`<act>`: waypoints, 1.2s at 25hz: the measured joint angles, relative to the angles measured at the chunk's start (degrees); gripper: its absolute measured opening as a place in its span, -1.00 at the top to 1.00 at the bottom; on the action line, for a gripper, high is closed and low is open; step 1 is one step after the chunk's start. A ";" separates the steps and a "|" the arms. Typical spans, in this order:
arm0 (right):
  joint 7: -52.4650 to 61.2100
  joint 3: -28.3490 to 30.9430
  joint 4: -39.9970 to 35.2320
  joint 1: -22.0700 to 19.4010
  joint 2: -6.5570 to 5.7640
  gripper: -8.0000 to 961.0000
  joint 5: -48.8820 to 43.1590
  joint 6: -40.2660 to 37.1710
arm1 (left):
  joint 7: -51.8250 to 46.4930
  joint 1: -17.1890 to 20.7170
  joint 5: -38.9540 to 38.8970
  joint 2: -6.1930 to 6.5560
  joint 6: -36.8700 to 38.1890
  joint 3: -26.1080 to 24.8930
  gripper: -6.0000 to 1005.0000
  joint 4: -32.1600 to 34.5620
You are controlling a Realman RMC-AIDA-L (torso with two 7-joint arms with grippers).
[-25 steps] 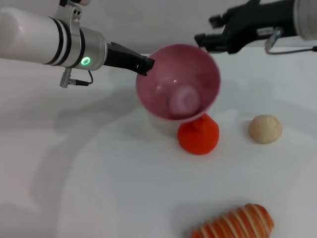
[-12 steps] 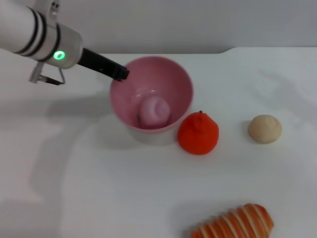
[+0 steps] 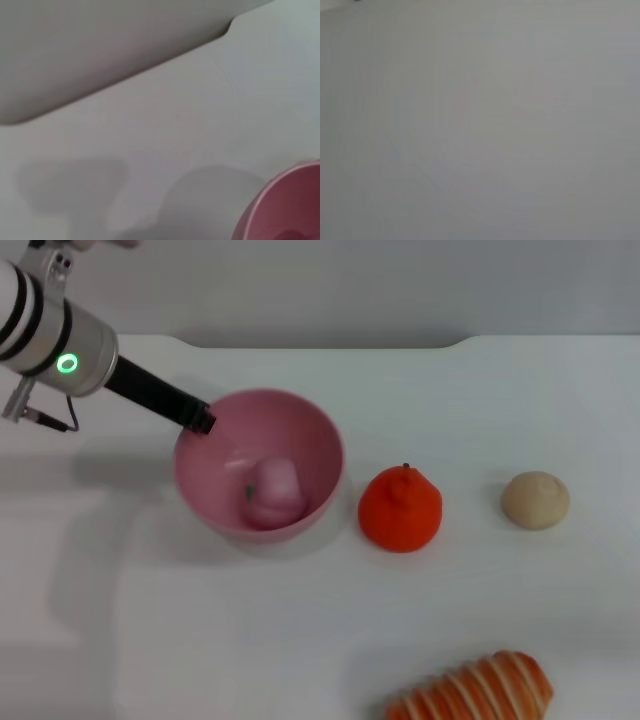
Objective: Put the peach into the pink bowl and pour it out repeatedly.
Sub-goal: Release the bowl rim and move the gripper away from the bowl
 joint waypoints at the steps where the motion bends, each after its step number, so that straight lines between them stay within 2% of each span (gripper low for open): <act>1: -1.21 0.06 1.57 0.14 0.00 -0.31 1.44 -0.66 | -0.03 0.29 0.19 0.01 0.29 0.07 0.70 -0.25; 5: -3.63 0.24 4.12 0.24 -0.01 -0.31 3.81 -2.27 | -0.46 1.19 0.69 0.02 1.43 0.62 0.69 -0.42; 13: -4.08 0.70 4.50 0.32 0.11 -0.31 4.04 -2.69 | -0.35 2.98 0.80 -0.12 2.21 1.42 0.69 -1.60; 19: -4.08 1.03 4.57 -0.03 0.20 -0.31 4.19 -3.47 | 0.09 3.83 2.28 -0.71 1.25 2.26 0.69 -4.06; 30: -3.75 0.75 4.64 -0.12 0.23 -0.31 4.07 -4.64 | 0.15 4.41 2.36 -0.96 1.23 2.94 0.69 -3.95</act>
